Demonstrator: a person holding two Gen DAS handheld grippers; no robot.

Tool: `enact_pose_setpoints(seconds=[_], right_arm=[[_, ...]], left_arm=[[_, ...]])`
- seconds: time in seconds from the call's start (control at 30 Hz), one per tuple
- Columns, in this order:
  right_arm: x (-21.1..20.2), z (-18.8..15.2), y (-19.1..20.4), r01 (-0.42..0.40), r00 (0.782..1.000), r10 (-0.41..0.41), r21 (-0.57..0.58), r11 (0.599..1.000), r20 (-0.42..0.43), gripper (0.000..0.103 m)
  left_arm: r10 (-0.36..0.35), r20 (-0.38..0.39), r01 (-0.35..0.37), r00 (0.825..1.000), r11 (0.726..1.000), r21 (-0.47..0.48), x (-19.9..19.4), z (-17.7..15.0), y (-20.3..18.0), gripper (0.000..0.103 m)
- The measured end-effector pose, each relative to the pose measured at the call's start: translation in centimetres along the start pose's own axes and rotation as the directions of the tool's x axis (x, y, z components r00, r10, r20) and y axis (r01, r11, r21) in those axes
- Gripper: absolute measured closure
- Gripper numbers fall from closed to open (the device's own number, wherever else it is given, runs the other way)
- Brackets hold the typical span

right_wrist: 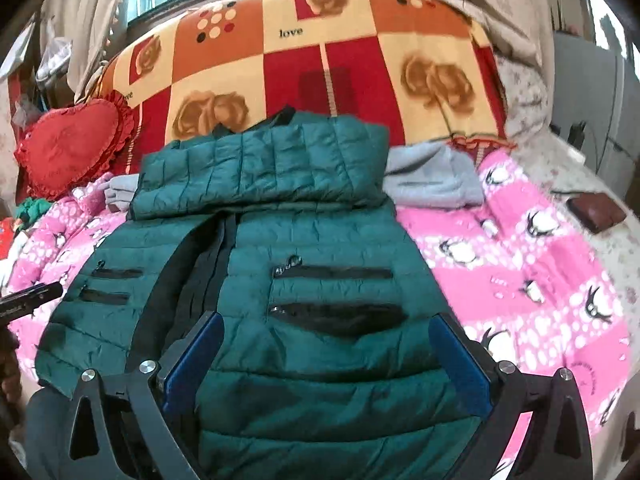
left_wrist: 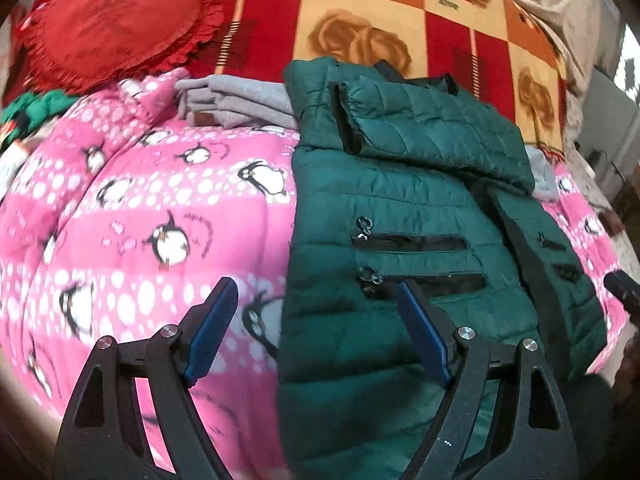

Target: Fold large clothes

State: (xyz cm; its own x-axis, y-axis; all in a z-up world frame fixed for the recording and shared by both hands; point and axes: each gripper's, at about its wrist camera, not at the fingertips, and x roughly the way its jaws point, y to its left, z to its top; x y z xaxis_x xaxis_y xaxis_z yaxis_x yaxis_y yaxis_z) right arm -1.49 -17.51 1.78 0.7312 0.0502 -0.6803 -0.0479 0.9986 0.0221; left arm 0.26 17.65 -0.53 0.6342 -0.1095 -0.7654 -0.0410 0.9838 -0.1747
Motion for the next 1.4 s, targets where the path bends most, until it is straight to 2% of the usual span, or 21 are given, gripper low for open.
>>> enact_pose_setpoints(seconds=[0.1,0.17,0.23,0.3,0.4,0.63,0.8,1.03,1.27,1.4], right_arm=[[0.8,0.1,0.6,0.025,0.999,-0.026,-0.03,0.999,-0.021,0.001],[1.2,0.2,0.6,0.035,0.999,-0.036,-0.041,0.999,-0.023,0.001],[1.5,0.2,0.7,0.045,0.998,-0.046,-0.047,0.998,-0.034,0.001],[1.6,0.1,0.7,0.049,0.998,-0.052,-0.054,0.997,-0.039,0.001],[1.5,0.0,0.7,0.067,0.997,-0.069,-0.058,0.996,-0.032,0.001],[1.4,-0.3,0.0,0.088,0.995,-0.09,-0.029,0.996,-0.042,0.001],[1.3,-0.4,0.7,0.132,0.99,-0.135,-0.08,0.988,-0.031,0.001],[1.2,-0.7,2.5,0.199,0.979,-0.203,-0.183,0.963,-0.006,0.001],[1.2,-0.7,2.8,0.209,0.977,-0.213,-0.192,0.959,-0.004,0.001],[0.9,-0.5,1.9,0.175,0.984,-0.178,-0.143,0.974,-0.006,0.001]], left_arm=[[-0.018,0.004,0.018,1.0,0.999,-0.041,-0.7,-0.6,-1.6,0.021],[-0.037,0.011,0.038,0.999,0.999,-0.022,-0.7,-1.1,-2.8,0.021],[0.005,-0.026,-0.004,1.0,1.0,0.012,0.2,-1.8,-3.6,0.021],[0.023,-0.045,-0.023,0.999,1.0,0.012,0.7,-2.5,-3.4,0.021],[0.008,-0.049,-0.008,0.999,1.0,0.004,0.8,-3.1,-2.9,0.021],[0.013,-0.036,-0.013,0.999,1.0,0.002,0.4,-3.1,-2.6,0.021],[0.064,0.0,-0.064,0.998,0.998,0.02,-0.5,-3.0,-3.1,0.021],[0.063,0.012,-0.063,0.998,0.998,0.011,-0.7,-3.3,-2.9,0.021],[0.058,0.001,-0.058,0.998,0.998,0.008,-0.5,-3.3,-3.0,0.021],[0.059,-0.004,-0.059,0.998,0.998,0.008,-0.4,-3.3,-2.8,0.021]])
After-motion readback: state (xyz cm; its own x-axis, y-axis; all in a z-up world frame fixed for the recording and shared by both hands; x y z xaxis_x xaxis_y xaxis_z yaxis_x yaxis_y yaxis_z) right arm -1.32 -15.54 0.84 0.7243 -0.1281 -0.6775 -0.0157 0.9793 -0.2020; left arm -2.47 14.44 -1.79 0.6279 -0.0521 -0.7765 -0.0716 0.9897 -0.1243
